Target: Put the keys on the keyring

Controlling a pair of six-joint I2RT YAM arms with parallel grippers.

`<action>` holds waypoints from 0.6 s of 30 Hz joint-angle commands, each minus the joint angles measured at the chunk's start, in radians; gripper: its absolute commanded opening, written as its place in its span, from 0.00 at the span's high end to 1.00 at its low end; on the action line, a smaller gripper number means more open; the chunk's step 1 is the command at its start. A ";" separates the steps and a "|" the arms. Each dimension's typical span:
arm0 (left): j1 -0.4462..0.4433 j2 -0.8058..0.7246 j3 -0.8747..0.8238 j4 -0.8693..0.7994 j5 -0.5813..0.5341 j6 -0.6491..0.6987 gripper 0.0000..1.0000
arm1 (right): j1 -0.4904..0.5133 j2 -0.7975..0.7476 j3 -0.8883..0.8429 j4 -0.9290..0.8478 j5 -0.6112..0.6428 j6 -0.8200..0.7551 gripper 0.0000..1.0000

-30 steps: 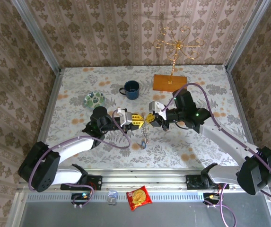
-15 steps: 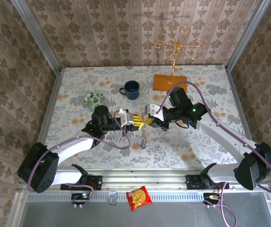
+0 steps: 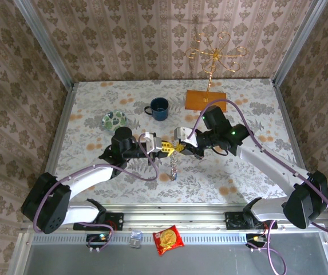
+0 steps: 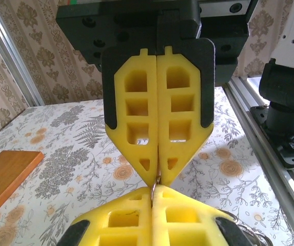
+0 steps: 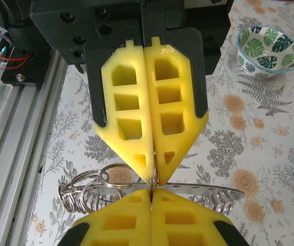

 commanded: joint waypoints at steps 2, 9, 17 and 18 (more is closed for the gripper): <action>-0.006 -0.012 0.025 -0.021 -0.012 0.031 1.00 | 0.011 -0.015 -0.014 0.062 -0.011 0.035 0.92; -0.011 -0.060 0.028 -0.082 -0.105 0.024 1.00 | -0.012 -0.130 -0.193 0.238 0.164 0.126 0.69; -0.034 -0.142 0.092 -0.334 -0.307 -0.032 1.00 | -0.012 -0.277 -0.371 0.406 0.337 0.345 0.69; -0.036 -0.147 0.098 -0.358 -0.323 -0.043 1.00 | -0.013 -0.285 -0.379 0.408 0.337 0.365 0.69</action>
